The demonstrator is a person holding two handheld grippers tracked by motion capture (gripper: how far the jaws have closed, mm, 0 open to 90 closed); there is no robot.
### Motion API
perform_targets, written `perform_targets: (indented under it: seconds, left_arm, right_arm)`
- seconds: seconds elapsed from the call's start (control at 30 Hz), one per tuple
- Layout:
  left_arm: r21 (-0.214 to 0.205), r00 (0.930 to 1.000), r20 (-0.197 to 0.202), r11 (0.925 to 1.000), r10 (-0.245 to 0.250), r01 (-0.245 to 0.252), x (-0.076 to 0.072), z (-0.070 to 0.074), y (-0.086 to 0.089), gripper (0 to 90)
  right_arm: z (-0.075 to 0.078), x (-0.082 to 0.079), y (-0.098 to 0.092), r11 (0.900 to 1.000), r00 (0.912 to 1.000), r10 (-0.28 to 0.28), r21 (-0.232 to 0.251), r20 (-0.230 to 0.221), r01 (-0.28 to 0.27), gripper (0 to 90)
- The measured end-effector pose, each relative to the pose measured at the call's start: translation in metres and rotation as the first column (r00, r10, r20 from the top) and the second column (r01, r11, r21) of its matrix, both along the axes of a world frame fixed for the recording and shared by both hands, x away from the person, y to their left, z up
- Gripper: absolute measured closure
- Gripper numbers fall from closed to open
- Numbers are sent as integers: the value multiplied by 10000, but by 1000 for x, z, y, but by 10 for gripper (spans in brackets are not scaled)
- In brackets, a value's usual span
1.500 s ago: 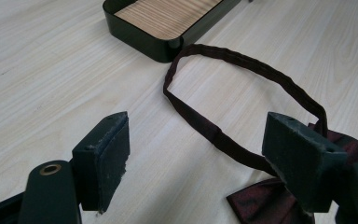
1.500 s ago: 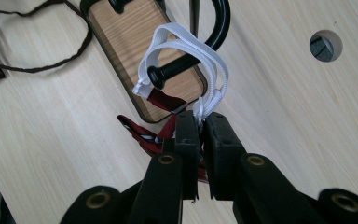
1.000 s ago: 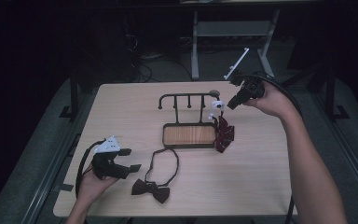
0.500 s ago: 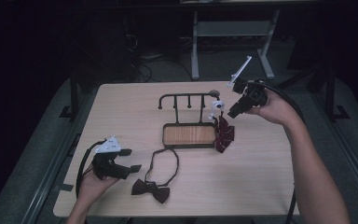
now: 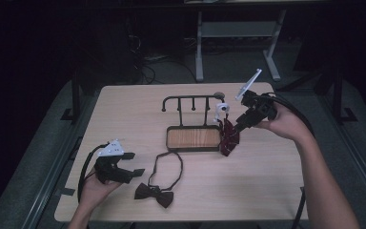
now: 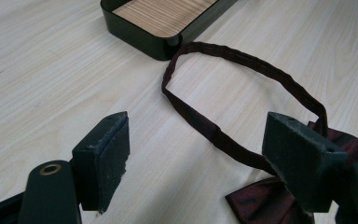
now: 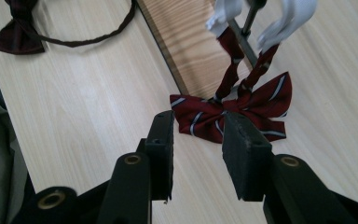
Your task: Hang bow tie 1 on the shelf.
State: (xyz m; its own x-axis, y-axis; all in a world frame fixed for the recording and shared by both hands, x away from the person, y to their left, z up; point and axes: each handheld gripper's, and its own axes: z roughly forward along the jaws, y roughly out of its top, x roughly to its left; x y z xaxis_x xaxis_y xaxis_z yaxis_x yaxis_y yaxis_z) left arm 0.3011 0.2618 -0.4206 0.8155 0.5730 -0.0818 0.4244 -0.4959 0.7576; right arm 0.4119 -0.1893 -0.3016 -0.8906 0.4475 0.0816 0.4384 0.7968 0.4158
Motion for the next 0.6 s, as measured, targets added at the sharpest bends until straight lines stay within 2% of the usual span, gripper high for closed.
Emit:
perform_targets:
  seconds: [0.37, 0.6]
  left_arm:
    - [52, 10000, -13, 10000, -16, 16, 0, -1, -1, 229]
    - [79, 10000, -29, 10000, -19, 19, 0, -1, -1, 230]
  right_arm:
    - [-17, -11, -7, 9999, 10000, 43, 132, -72, -42, 608]
    - [-19, -19, -8, 9995, 9999, 128, 291, 36, -129, 591]
